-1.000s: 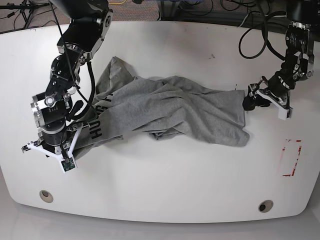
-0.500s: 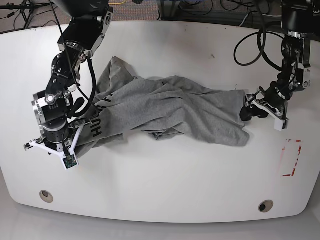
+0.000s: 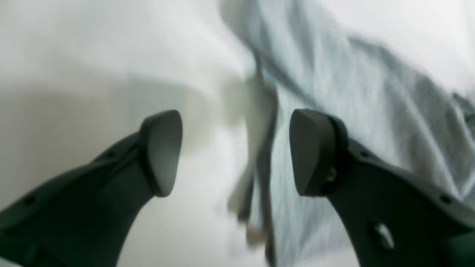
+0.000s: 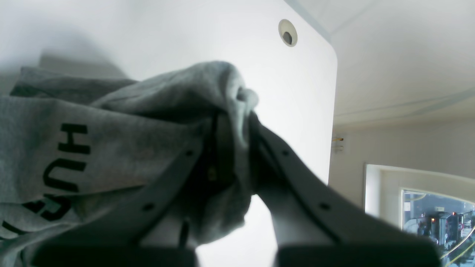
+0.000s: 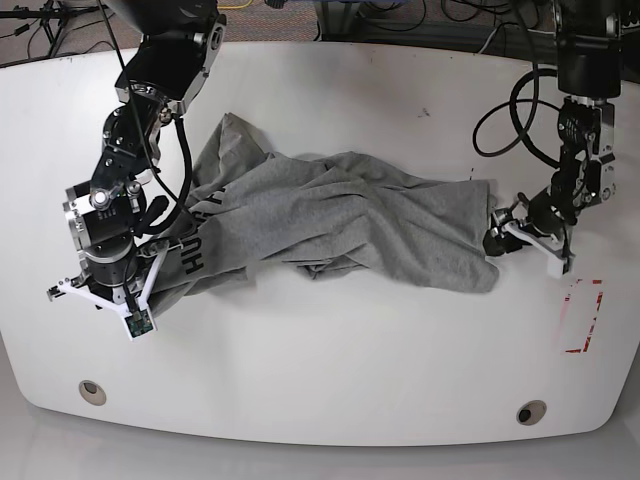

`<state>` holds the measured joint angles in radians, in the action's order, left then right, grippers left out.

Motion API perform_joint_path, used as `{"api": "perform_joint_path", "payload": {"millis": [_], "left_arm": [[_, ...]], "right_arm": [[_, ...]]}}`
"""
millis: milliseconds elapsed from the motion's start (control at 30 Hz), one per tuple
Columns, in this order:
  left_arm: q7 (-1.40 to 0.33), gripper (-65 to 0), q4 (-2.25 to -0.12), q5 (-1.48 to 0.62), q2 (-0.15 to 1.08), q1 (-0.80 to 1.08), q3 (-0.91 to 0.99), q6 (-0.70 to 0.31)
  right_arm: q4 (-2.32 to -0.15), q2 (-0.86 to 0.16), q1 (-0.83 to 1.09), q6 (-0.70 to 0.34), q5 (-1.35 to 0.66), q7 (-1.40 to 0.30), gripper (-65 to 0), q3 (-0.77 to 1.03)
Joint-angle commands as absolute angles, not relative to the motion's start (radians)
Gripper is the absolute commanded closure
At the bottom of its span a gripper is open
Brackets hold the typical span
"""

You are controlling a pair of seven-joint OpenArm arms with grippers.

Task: Fold the T-shirt properly
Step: 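Lower the left gripper and regrasp the shirt end near the table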

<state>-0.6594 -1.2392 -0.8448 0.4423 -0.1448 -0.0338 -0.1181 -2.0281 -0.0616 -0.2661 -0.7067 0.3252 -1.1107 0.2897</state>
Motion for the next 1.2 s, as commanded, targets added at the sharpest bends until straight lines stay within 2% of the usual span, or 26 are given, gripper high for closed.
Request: {"api": "perform_joint_path", "payload": {"millis": [0, 133, 467, 833, 1167], "left_arm": [[-0.650, -42.8, -1.231, -0.846, 0.437, -0.205, -0.058, -0.166], [-0.650, -42.8, -1.162, -0.828, 0.407, -0.268, -0.104, -0.196], [-0.650, -42.8, -0.995, -0.823, 0.346, -0.364, -0.137, -0.196], [-0.656, -42.8, -1.059, -0.832, 0.367, -0.349, -0.128, -0.194], [-0.731, -42.8, -1.190, -0.823, 0.397, -0.286, 0.044, -0.194]], "right_arm": [[-2.046, -0.070, -0.291, -0.698, 0.325, -1.092, -0.8, 0.289], [-2.046, -0.070, -0.291, -0.698, 0.325, -1.092, -0.8, 0.289], [-2.046, -0.070, -0.291, -0.698, 0.325, -1.092, -0.8, 0.289], [-2.046, -0.070, -0.291, -0.698, 0.325, -1.092, -0.8, 0.289], [-2.046, -0.053, -0.291, -0.698, 0.325, -1.092, -0.8, 0.289]]}}
